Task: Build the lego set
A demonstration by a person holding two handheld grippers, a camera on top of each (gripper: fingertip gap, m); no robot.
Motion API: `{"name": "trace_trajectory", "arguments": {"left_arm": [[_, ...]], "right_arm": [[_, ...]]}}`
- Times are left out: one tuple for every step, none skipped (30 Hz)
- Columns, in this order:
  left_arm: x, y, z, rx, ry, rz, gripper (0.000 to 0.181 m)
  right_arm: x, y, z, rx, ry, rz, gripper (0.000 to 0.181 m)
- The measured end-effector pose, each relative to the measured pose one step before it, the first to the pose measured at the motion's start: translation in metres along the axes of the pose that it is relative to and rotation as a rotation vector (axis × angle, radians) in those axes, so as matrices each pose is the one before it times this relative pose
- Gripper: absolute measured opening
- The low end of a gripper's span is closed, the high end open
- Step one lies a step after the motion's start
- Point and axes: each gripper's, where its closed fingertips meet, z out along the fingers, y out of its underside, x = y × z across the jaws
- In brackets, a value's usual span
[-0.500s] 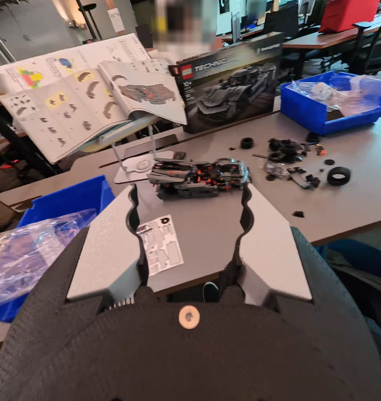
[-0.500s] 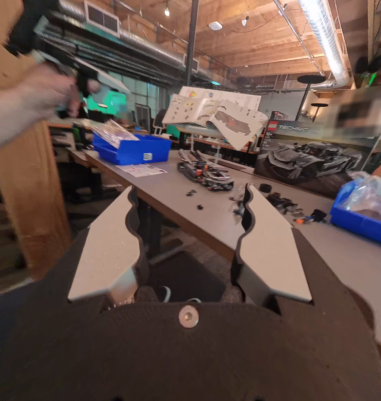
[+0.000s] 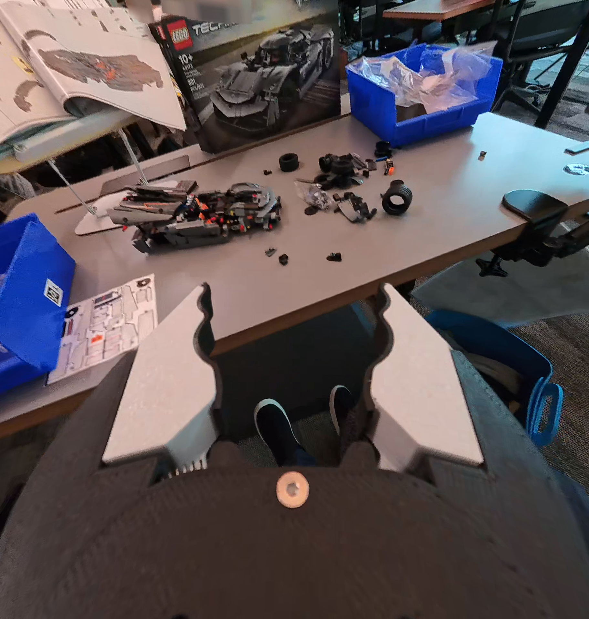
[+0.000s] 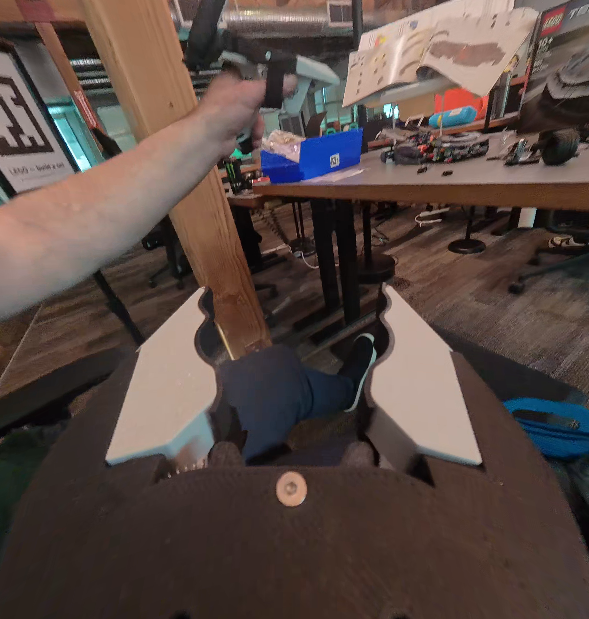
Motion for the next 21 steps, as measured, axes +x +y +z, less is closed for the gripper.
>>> {"name": "trace_trajectory", "arguments": {"left_arm": [[0.00630,0.00549,0.00106,-0.0083,0.0000,-0.0075,0.096],[0.00691,0.00485,0.00203,-0.0079,0.0016,-0.0088,0.097],[0.00764,0.00369,0.00277,-0.0054,0.0041,-0.0061,0.097],[0.00761,0.00249,0.00322,-0.0028,0.0012,-0.0013,0.097],[0.00795,0.00148,0.00400,-0.0020,0.0021,0.0026,0.097],[0.00871,0.00035,0.00496,-0.0016,0.0039,0.0075,0.097],[0.00857,-0.00008,0.00559,-0.0051,0.0019,0.0121,0.098],[0.00822,-0.00083,0.00616,-0.0059,-0.0020,0.0120,0.098],[0.00940,-0.00202,0.00669,-0.0037,0.0052,0.0109,0.098],[0.00996,-0.00326,0.00754,-0.0014,0.0103,0.0105,0.098],[0.00883,-0.00457,0.00865,0.0004,0.0069,0.0137,0.098],[0.00786,-0.00564,0.00981,0.0008,0.0038,0.0193,0.099],[0.00682,-0.00409,0.01078,-0.0114,0.0031,0.0192,0.101],[0.00499,-0.00396,0.01091,-0.0123,-0.0021,0.0128,0.102],[0.00453,-0.00494,0.01056,-0.0035,0.0012,0.0107,0.103],[0.00353,-0.00497,0.01020,0.0018,-0.0001,0.0048,0.104],[0.00316,-0.00426,0.00976,0.0031,0.0025,0.0004,0.104],[0.00265,-0.00314,0.00958,0.0019,0.0021,-0.0024,0.105],[0.00189,-0.00211,0.00919,0.0007,-0.0009,-0.0038,0.106],[0.00230,-0.00140,0.00865,0.0038,0.0030,-0.0074,0.106],[0.00241,-0.00079,0.00810,0.0066,0.0065,-0.0117,0.107]], "right_arm": [[-0.00309,0.00953,-0.00462,-0.0234,-0.0006,-0.0063,0.097],[-0.00179,0.00851,-0.00389,-0.0226,-0.0020,-0.0010,0.097],[-0.00115,0.00639,-0.00391,-0.0130,-0.0038,0.0042,0.097],[-0.00057,0.00458,-0.00414,-0.0034,-0.0031,0.0080,0.097],[-0.00035,0.00404,-0.00423,-0.0025,-0.0023,0.0078,0.097],[-0.00058,0.00360,-0.00392,-0.0043,-0.0024,0.0021,0.097],[-0.00010,0.00272,-0.00341,-0.0037,0.0008,-0.0066,0.097],[0.00125,0.00205,-0.00259,-0.0033,0.0086,-0.0137,0.097],[0.00202,0.00239,-0.00118,-0.0068,0.0107,-0.0148,0.098],[0.00156,0.00354,-0.00035,-0.0127,0.0053,-0.0099,0.099],[0.00158,0.00414,-0.00033,-0.0128,0.0035,-0.0031,0.099],[0.00228,0.00344,-0.00126,-0.0059,0.0073,0.0004,0.099],[0.00338,0.00243,-0.00180,-0.0044,0.0123,-0.0018,0.099],[0.00468,0.00196,-0.00200,-0.0084,0.0183,-0.0084,0.100],[0.00594,0.00189,-0.00244,-0.0093,0.0225,-0.0125,0.100],[0.00673,0.00205,-0.00290,-0.0064,0.0251,-0.0104,0.100],[0.00661,0.00277,-0.00332,-0.0047,0.0225,-0.0012,0.100],[0.00587,0.00388,-0.00330,-0.0068,0.0157,0.0112,0.100],[0.00499,0.00443,-0.00352,-0.0089,0.0108,0.0189,0.100],[0.00455,0.00433,-0.00370,-0.0090,0.0114,0.0161,0.101],[0.00402,0.00427,-0.00411,-0.0111,0.0142,0.0068,0.101]]}}
